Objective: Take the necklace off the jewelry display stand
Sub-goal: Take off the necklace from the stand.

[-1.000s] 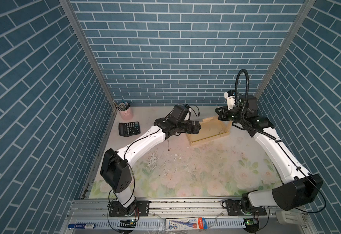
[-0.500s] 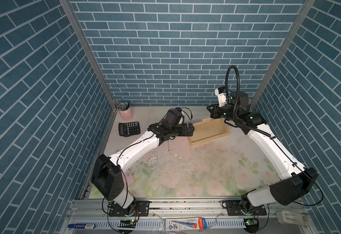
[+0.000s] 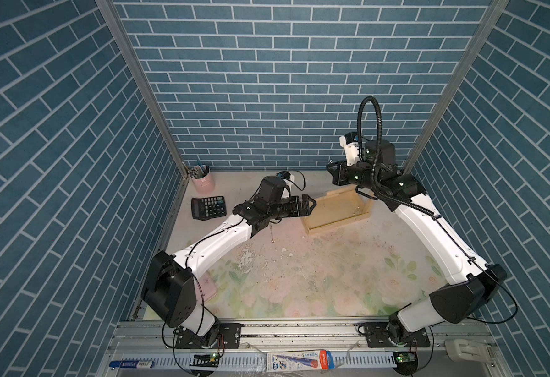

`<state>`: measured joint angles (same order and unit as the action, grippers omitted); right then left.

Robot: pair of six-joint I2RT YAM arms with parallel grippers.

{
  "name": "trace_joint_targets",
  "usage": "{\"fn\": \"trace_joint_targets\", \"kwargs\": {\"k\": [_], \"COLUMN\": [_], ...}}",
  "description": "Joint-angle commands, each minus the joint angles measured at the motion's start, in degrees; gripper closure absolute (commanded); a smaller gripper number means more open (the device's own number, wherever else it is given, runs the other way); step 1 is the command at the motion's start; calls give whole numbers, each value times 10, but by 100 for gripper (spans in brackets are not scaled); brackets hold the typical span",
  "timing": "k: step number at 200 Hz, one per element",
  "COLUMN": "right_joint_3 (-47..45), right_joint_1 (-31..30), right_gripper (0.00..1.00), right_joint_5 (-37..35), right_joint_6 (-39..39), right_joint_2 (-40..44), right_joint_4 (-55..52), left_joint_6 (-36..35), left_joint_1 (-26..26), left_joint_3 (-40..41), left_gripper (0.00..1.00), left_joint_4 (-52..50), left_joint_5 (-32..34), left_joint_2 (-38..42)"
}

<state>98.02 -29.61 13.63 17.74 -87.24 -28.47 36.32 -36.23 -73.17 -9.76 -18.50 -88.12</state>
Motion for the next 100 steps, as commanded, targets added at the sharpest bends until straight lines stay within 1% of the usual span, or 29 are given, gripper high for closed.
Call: {"fn": "trace_joint_targets", "kwargs": {"k": [1,43,100], "right_joint_3": [24,48,82], "right_joint_1": [-9,-21,-35], "right_gripper": [100,100,100], "right_joint_5": [-9,-19,-25], "right_joint_6": [9,17,27], "right_joint_2": [-10,-23,-40], "right_joint_4": [-10,-16,-28], "left_joint_6": [9,16,18], "left_joint_1": [8,13,24], "left_joint_3": [13,37,48], "left_gripper": [1,0,0], "left_joint_4": [23,52,72], "left_joint_5": [-16,-27,-29], "left_joint_2": [-3,9,10]}}
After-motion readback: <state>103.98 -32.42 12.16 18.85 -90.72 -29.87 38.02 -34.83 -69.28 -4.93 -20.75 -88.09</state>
